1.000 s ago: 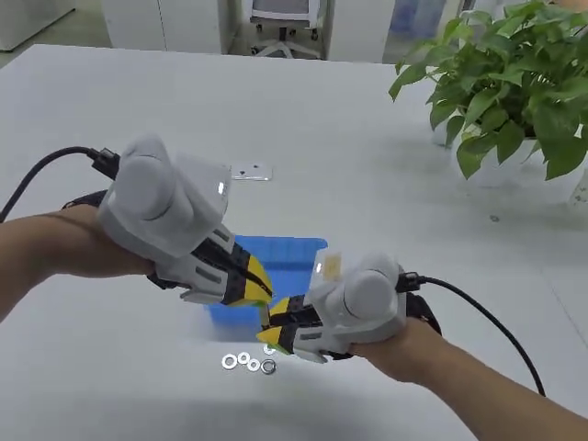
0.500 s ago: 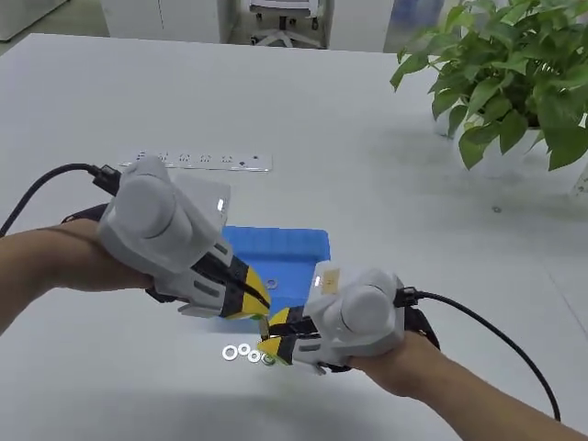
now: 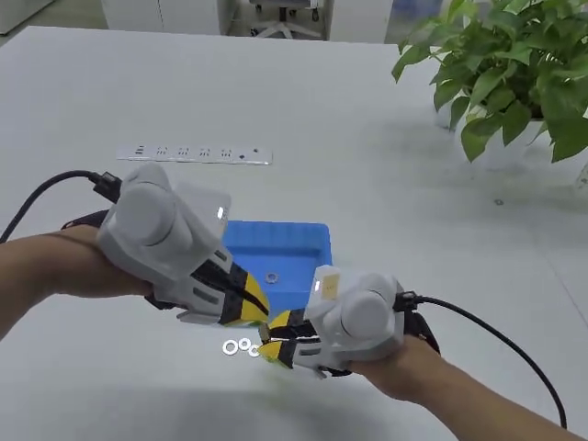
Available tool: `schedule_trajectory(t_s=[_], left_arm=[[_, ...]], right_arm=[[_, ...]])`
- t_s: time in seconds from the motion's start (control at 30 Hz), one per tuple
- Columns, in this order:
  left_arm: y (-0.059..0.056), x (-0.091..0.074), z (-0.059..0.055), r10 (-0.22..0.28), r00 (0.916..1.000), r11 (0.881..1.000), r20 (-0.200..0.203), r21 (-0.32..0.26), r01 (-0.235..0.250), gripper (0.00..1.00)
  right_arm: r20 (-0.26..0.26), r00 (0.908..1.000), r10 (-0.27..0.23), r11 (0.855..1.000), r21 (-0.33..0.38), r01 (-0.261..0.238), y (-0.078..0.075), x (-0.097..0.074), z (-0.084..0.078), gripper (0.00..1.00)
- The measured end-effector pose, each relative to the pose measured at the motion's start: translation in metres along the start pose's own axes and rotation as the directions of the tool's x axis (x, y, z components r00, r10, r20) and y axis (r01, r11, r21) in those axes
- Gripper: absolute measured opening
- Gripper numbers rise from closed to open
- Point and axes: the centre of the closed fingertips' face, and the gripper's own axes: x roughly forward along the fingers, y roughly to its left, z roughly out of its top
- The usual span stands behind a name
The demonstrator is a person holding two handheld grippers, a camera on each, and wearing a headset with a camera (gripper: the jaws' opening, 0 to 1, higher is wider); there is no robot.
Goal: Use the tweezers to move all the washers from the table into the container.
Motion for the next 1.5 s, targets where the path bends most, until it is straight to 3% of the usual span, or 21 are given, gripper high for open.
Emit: schedule_trajectory(t_s=[0.73, 1.5], left_arm=[[-0.0024, 0.0043, 0.0012, -0.015, 0.9999, 1.0, 0.004, -0.011, 0.015, 0.06], [0.0043, 0.0072, 0.0002, 0.005, 1.0, 1.0, 0.006, -0.012, -0.005, 0.06]], right_arm=[[0.003, 0.9999, 0.01, 1.0, 0.016, -0.01, 0.0047, 0.0013, -0.0035, 0.12], [-0.012, 0.9999, 0.009, 0.999, 0.04, -0.009, 0.0044, 0.0026, -0.0061, 0.12]])
